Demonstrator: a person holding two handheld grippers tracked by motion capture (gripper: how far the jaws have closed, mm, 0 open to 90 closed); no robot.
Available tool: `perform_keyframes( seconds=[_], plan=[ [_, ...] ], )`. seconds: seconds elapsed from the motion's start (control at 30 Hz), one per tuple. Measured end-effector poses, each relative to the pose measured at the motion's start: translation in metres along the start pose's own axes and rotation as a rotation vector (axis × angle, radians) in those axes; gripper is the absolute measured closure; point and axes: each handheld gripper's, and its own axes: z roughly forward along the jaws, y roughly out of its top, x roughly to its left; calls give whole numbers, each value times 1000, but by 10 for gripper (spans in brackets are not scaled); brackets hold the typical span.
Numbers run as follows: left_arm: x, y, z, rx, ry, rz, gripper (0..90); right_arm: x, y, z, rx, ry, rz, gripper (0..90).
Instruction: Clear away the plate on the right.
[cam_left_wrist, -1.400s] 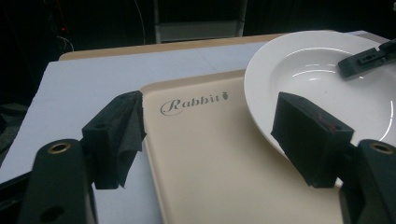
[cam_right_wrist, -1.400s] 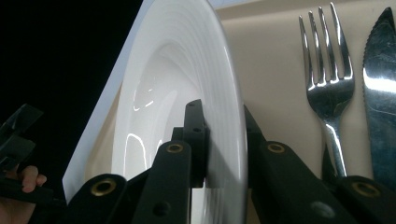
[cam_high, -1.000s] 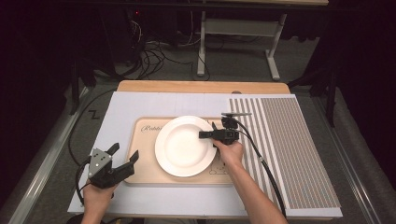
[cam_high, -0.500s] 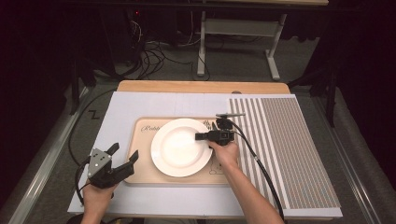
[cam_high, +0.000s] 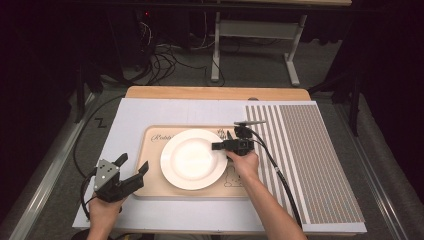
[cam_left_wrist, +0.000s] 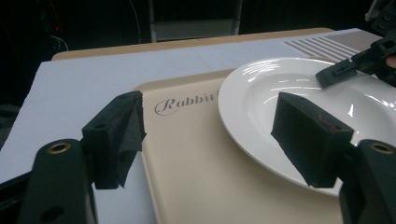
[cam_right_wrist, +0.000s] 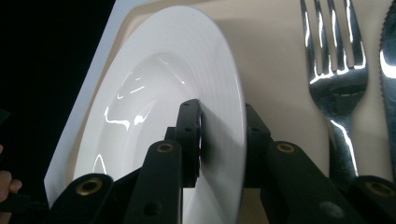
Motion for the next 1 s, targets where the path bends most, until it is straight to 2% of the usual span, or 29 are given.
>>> perform_keyframes(
  seconds=[0.2,0.63,1.0],
  plan=[
    [1,0,0,-2,7,1,257,-7,-4,0,8,3,13,749],
    [1,0,-1,-7,12,1,257,-7,-6,-2,29,-26,-15,715],
    [0,0,-1,-7,15,1,258,-7,-6,-17,-7,-15,-22,665]
  ],
)
